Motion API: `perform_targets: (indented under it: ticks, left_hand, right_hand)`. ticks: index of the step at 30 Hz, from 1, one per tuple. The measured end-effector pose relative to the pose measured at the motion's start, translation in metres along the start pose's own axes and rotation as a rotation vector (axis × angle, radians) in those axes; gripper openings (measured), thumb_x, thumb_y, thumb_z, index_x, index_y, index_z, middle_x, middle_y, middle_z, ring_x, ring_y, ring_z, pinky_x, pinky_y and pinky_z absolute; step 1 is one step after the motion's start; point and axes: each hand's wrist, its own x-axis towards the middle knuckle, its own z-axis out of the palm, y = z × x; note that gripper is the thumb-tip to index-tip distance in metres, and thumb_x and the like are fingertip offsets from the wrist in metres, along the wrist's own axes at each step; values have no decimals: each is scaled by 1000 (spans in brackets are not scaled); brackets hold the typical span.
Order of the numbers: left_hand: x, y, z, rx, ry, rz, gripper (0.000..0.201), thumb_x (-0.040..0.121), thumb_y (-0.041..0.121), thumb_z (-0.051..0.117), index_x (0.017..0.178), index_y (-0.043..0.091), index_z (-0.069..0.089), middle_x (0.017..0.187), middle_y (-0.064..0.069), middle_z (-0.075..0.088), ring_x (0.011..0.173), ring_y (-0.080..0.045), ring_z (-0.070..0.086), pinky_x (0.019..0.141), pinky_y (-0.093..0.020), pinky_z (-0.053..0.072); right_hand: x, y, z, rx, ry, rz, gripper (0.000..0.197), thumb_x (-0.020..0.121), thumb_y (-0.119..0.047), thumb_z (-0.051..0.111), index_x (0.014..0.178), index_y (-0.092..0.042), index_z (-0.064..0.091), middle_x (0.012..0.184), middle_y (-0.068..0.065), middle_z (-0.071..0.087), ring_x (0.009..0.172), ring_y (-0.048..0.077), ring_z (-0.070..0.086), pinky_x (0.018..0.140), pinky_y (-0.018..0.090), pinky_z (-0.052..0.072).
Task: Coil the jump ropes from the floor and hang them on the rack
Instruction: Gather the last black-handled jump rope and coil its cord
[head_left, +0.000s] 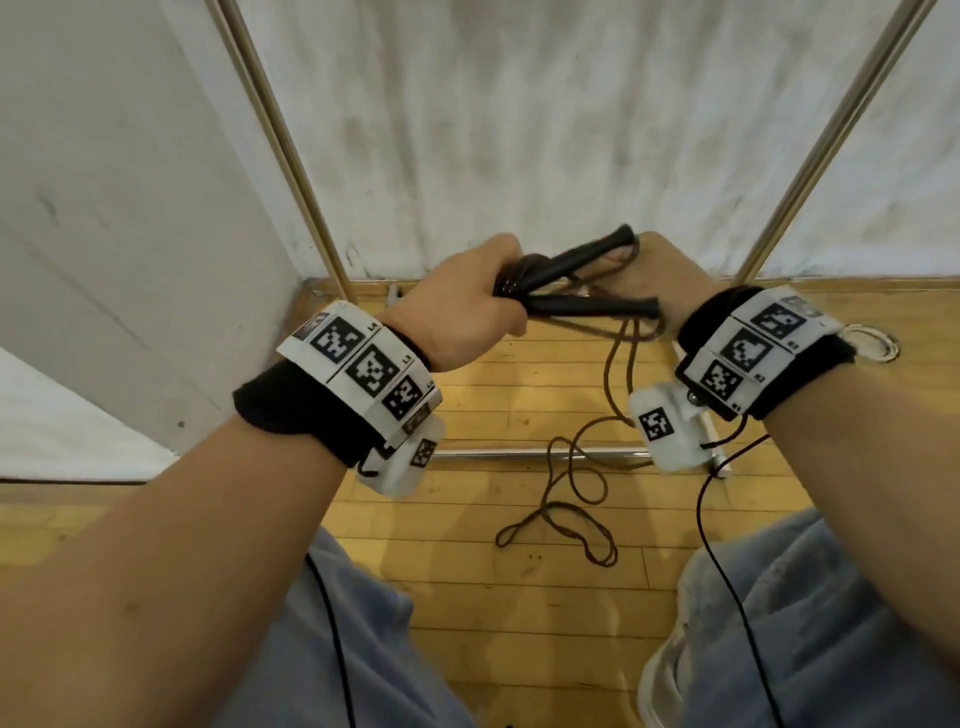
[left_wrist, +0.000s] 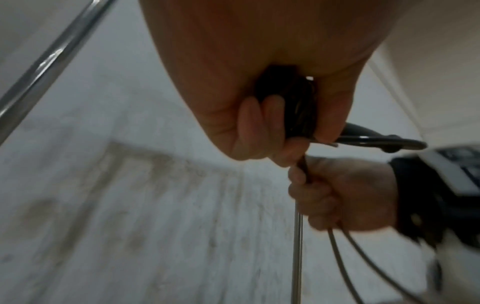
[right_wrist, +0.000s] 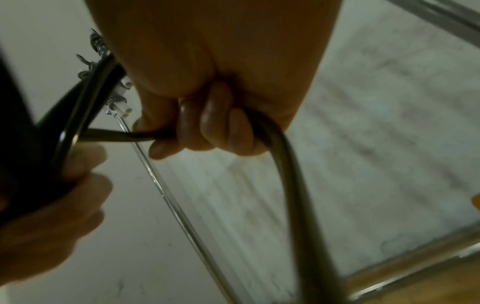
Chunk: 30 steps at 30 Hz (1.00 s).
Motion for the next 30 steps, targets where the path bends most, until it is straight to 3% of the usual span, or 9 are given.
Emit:
perform_targets:
  ticks: [2,5,8,12,15,18,21,25,30]
  left_hand:
    - [3,1,-2,-105,78,-34,24,83,12,63,97,16,43,72,3,49,57,-10,45,49,-21,34]
    - [8,3,-6,-277,174,-78,29,86,14,62,101,16,37,73,2,53,56,-9,46,51,-23,39]
    - [15,2,-9,-347,224,-97,32,91,21,60,108,17,34,80,0,58,58,-9,51,53,-24,43]
    - [25,-5,-7,-140,329,-68,26,93,32,56,104,18,37,80,5,55,57,-1,50,53,-16,37]
    - [28,-12,1,55,402,-53,25,94,33,54,100,17,36,74,10,47,60,-2,47,47,-10,35]
    - [30,-18,8,177,428,-51,27,95,37,52,99,18,34,72,10,45,60,-4,46,47,-19,32]
    - [32,-22,9,186,460,-64,26,93,39,55,93,18,40,69,9,45,58,-5,44,48,-22,30]
    - [33,-27,6,166,457,-80,24,88,38,61,82,18,50,65,9,44,57,-6,41,50,-22,29]
    - [32,-30,6,167,409,-96,19,87,36,63,86,20,54,67,7,48,61,-10,46,52,-23,33]
  right_hand:
    - [-4,0,15,173,-21,21,20,94,-15,52,79,-13,65,44,-14,53,41,1,42,42,19,33]
    - [-10,-1,40,251,4,88,38,97,-41,44,74,-15,59,44,-12,39,40,5,30,41,21,27]
    - [-13,-8,62,238,99,63,36,100,-37,34,82,-16,55,51,-11,38,41,3,33,45,21,28]
    - [-15,-17,67,24,134,-52,31,100,-30,36,80,-15,52,61,-8,43,45,0,38,47,15,31]
    - [-11,-21,57,-132,63,-56,28,100,-24,38,82,-9,54,63,-6,45,53,5,41,52,22,32]
    - [-8,-21,46,-163,47,-18,30,100,-24,36,81,-12,56,60,-6,44,52,8,41,49,20,33]
    - [-9,-20,44,-183,79,-30,34,100,-26,38,82,-8,60,58,-6,44,51,8,40,44,12,31]
    - [-14,-16,44,-327,82,-38,40,99,-34,40,73,-7,55,57,-4,44,52,11,41,47,18,30]
    - [-10,-13,33,-282,141,12,49,99,-34,40,83,7,63,54,-2,44,51,11,41,44,9,32]
